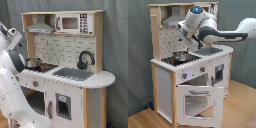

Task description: Play with the kitchen

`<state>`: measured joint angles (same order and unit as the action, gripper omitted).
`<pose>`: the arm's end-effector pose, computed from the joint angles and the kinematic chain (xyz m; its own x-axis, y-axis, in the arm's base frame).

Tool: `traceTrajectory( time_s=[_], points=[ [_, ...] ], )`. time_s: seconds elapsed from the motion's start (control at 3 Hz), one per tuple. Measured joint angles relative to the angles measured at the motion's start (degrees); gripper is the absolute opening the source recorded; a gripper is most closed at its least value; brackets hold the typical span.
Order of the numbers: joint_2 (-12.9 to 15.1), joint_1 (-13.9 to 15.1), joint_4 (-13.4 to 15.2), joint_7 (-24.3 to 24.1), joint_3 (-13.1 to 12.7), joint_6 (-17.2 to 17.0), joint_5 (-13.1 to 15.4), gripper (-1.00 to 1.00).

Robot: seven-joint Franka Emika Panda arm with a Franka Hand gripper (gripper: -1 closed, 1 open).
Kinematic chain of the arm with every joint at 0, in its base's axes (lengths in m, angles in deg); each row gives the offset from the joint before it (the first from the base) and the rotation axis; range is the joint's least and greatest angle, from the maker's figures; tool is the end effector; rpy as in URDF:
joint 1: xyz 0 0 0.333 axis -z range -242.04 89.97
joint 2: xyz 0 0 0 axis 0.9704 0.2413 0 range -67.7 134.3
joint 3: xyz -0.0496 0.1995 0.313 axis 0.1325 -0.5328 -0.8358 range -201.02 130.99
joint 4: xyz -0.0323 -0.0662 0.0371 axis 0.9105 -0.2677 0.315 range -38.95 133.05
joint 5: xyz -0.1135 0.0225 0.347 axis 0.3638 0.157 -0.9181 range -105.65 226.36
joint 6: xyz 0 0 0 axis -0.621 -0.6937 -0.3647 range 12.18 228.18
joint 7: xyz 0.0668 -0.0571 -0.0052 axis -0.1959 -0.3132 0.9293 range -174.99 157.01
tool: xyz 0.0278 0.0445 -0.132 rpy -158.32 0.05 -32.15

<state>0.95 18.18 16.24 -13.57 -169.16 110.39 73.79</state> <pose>0.4226 0.5537 0.6420 0.6463 0.7180 0.2584 0.4998 -0.6542 0.5676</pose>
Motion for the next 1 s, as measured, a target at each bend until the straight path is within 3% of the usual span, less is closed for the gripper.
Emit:
traceTrajectory(
  time_s=[1.0],
  points=[
    [-1.93,-5.35,0.04,2.95,-0.01,-1.26,18.15,1.0]
  ],
)
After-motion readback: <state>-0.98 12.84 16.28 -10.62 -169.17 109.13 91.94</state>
